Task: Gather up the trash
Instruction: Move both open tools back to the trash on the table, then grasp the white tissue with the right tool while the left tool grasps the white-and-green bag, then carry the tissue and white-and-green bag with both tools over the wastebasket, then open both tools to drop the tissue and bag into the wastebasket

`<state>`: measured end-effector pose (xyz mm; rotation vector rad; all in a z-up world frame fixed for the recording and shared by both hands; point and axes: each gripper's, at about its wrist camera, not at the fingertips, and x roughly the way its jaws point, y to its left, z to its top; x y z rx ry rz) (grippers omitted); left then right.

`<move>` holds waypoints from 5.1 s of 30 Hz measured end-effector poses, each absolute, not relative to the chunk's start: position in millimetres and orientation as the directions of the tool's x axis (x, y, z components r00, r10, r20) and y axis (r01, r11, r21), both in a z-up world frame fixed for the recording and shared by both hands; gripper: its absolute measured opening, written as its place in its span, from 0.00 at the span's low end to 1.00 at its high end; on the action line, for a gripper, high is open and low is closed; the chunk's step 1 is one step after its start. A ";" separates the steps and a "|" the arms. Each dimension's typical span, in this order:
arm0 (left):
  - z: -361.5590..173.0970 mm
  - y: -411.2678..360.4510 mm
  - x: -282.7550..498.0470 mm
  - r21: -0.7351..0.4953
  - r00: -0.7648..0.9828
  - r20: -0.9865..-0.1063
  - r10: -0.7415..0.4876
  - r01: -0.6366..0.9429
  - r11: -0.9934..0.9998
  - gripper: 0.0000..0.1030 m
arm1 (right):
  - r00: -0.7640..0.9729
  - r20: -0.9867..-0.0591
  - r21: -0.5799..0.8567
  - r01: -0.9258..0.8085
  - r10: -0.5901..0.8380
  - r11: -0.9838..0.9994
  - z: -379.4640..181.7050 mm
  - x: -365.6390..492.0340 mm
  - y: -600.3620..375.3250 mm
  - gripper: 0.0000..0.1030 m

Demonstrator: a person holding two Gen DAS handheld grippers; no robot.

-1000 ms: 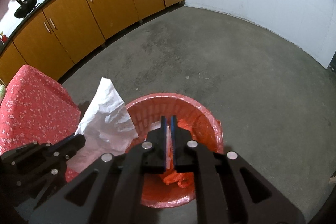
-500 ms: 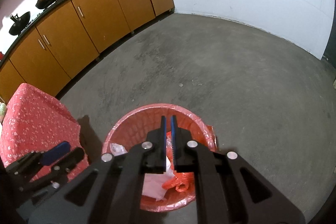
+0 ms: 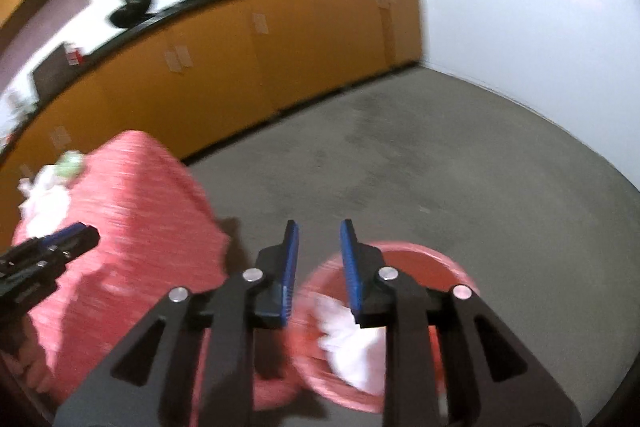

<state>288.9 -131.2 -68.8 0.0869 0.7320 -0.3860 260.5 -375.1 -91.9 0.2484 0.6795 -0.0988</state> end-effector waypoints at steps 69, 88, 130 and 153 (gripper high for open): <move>-70.0 184.5 414.1 -0.067 0.762 -0.637 0.117 -0.205 0.976 0.09 | 0.700 -0.674 0.156 -0.177 0.236 0.972 -85.3 398.8 -24.1 0.02; -27.1 171.1 284.6 -0.081 0.829 -0.558 0.046 -0.110 0.991 0.07 | 0.779 -0.580 0.121 -0.209 0.240 0.970 -41.5 331.6 -63.8 0.02; -92.0 -231.5 254.1 0.017 0.668 -0.642 -0.377 0.504 0.864 0.07 | 0.657 -0.715 0.093 0.429 -0.239 0.899 -143.2 206.7 -419.4 0.02; -181.5 -310.8 282.8 0.022 0.548 -0.776 -0.311 0.516 0.856 0.08 | 0.552 -0.830 0.167 0.384 -0.081 0.908 -217.6 251.5 -435.5 0.04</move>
